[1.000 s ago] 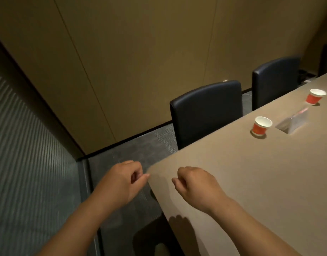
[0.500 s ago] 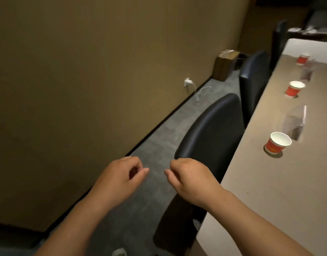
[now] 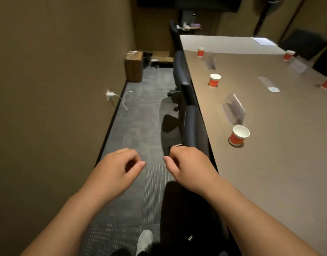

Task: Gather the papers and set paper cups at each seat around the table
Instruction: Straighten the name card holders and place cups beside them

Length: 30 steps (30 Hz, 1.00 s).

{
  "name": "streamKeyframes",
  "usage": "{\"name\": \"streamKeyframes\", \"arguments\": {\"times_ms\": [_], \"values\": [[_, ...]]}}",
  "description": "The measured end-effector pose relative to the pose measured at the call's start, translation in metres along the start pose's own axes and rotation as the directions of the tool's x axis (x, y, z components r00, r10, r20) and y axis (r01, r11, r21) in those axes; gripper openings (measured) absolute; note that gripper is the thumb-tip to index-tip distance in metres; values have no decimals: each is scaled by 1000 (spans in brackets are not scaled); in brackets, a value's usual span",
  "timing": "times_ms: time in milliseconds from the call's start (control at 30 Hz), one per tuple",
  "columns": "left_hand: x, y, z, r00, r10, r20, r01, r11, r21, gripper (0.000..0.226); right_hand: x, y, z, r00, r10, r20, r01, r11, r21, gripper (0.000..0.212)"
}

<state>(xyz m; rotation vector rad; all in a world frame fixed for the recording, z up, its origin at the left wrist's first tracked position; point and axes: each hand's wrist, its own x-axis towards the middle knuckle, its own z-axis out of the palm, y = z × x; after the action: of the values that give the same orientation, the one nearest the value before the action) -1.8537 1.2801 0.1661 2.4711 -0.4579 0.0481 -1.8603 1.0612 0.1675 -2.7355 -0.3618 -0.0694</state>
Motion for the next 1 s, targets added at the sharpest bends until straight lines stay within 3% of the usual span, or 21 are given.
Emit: {"name": "streamKeyframes", "arguments": {"times_ms": [300,467,700,867,1000], "values": [[197,-43,-8,953,220,209,-225,974,-1,15,139,49,0,960,280,-23,-279,959,55,30],[316,-26,21,866,394,310,-397,916,-53,10,184,101,-10,881,464,-89,-463,886,40,27],[473,12,98,591,660,464,-654,729,-204,7,235,178,-25,620,763,-185,-764,640,77,24],[546,54,140,370,749,549,-755,587,-292,3,246,215,-41,383,898,-215,-900,416,134,22],[582,98,189,236,773,589,-789,506,-348,6,238,243,-50,227,953,-199,-961,252,112,16]]}}
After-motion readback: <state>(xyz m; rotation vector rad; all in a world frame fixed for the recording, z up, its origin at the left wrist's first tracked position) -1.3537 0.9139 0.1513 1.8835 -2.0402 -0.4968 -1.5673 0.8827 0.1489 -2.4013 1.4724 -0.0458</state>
